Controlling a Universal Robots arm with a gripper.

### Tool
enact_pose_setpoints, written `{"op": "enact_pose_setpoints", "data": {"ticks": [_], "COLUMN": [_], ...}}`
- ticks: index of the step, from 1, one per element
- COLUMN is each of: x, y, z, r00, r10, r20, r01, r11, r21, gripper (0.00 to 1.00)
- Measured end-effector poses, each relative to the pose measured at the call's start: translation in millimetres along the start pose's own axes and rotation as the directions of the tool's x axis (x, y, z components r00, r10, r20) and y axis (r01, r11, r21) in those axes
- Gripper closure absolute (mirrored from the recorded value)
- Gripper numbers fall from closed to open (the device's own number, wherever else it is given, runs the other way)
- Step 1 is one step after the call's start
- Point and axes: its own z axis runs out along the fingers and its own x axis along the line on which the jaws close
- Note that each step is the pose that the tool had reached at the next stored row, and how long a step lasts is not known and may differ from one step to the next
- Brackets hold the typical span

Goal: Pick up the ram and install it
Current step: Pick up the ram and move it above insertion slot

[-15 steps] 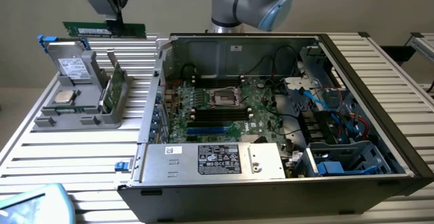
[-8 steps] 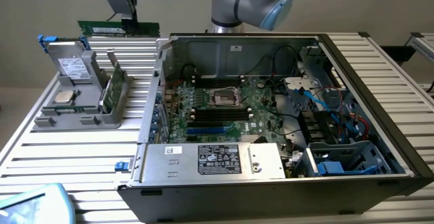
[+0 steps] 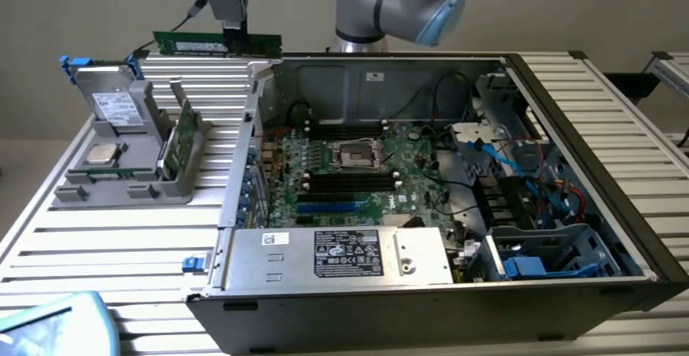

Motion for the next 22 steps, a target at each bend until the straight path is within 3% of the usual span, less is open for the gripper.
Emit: {"op": "enact_pose_setpoints", "data": {"ticks": [6,22], "x": [2.1,7.2], "y": [-22.0,-88.7], "z": [-3.9,-12.7], "r00": [1.0,0.9997], "r10": [-0.001,-0.006], "r20": [0.0076,0.025], "r01": [0.001,0.005], "r11": [1.0,0.9995], "r21": [0.0044,0.0305], "gripper": [0.87,0.87]}}
